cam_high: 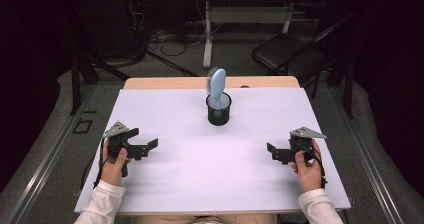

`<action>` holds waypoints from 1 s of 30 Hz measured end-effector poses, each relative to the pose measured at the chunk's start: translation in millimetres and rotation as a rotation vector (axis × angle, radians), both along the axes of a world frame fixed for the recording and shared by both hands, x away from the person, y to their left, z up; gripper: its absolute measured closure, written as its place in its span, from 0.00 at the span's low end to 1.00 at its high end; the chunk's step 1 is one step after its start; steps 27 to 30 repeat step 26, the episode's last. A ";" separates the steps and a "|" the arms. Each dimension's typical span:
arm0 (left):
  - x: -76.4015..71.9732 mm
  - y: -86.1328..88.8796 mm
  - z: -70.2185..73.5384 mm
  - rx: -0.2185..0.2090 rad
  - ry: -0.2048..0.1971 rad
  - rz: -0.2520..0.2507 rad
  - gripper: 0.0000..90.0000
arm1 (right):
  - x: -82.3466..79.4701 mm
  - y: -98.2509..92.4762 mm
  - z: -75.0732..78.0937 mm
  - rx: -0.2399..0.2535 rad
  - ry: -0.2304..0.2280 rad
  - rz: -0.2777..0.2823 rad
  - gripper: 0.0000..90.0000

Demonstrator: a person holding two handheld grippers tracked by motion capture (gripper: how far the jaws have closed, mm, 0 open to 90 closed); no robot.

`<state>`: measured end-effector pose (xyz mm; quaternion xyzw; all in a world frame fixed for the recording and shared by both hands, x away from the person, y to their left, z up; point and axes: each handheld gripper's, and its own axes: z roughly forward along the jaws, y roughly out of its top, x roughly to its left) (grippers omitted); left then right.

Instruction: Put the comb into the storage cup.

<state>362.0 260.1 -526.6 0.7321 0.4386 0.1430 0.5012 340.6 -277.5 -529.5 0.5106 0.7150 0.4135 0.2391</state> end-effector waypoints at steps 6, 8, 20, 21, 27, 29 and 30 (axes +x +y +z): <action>0.1 0.5 -0.7 0.004 0.001 0.007 0.01 | 0.1 0.0 -1.3 -0.002 -0.006 -0.006 0.01; 0.3 0.8 -1.1 0.005 0.003 0.008 0.01 | 0.3 -0.1 -2.0 -0.003 -0.003 -0.003 0.01; 1.1 3.4 -3.8 0.015 0.014 0.016 0.01 | 1.9 -0.1 -5.8 -0.013 0.005 -0.003 0.01; 1.1 3.7 -3.8 0.015 0.013 0.018 0.01 | 1.9 -0.1 -5.9 -0.013 0.005 -0.003 0.01; 1.8 5.2 -3.7 0.010 0.008 0.025 0.01 | 1.8 0.1 -6.4 -0.016 0.007 -0.004 0.01; 1.8 5.2 -3.7 0.010 0.008 0.025 0.01 | 1.8 0.1 -6.4 -0.016 0.007 -0.004 0.01; 1.8 5.2 -3.7 0.010 0.008 0.025 0.01 | 1.8 0.1 -6.4 -0.016 0.007 -0.004 0.01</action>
